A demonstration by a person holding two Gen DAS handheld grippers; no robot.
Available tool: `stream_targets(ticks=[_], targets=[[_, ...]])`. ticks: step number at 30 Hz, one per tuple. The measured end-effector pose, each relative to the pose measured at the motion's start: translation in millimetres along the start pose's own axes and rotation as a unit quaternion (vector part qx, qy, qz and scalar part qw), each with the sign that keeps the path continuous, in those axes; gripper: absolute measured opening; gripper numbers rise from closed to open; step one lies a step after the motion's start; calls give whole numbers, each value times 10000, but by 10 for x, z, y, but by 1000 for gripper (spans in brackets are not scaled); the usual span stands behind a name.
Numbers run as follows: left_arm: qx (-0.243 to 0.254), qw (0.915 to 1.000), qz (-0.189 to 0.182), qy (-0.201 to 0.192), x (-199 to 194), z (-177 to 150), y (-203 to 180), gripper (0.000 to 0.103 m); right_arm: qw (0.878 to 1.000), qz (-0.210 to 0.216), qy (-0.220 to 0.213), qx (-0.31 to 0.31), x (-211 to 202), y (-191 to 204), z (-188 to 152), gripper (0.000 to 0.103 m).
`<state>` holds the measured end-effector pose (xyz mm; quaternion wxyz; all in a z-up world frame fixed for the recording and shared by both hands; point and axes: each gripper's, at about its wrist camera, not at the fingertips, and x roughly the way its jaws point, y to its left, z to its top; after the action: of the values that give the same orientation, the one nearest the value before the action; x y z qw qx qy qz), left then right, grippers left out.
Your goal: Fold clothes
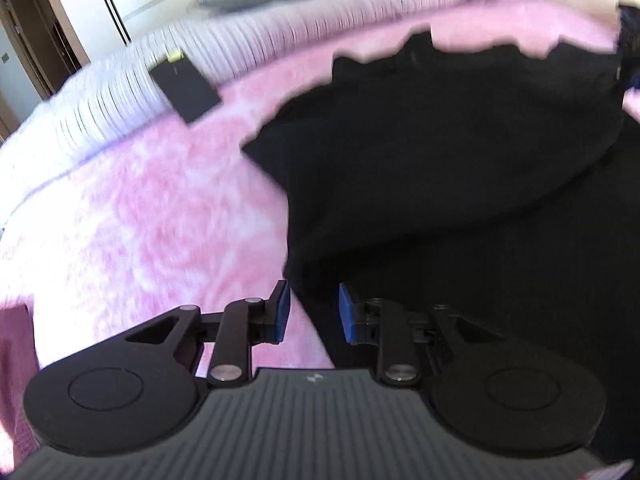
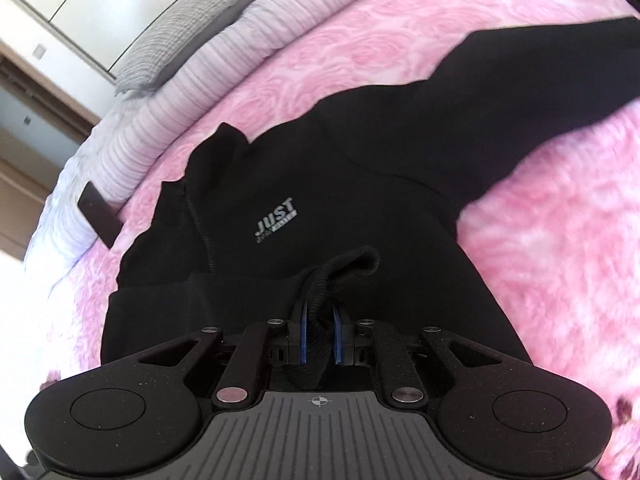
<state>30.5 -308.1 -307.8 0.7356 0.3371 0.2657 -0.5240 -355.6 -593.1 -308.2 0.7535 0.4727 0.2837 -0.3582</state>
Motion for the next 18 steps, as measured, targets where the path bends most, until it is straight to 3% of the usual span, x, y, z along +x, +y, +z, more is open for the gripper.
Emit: stream_targets(ticks=[4, 7, 10, 14, 18], targets=[[-356, 9983, -306, -333, 335, 393, 151, 23, 10000, -26, 19, 41, 56, 52, -32, 12], [-476, 9976, -484, -101, 813, 572, 232, 24, 9999, -66, 104, -66, 60, 142, -21, 12], [-706, 9966, -213, 362, 1084, 515, 406, 23, 9989, 247, -45, -384, -52, 326, 99, 12], [-822, 9954, -32, 494, 1069, 391, 539, 25, 9926, 796, -593, -705, -219, 503, 251, 12], [-614, 9969, -6, 499, 1077, 371, 517, 25, 9987, 252, -171, -397, 99, 227, 146, 12]])
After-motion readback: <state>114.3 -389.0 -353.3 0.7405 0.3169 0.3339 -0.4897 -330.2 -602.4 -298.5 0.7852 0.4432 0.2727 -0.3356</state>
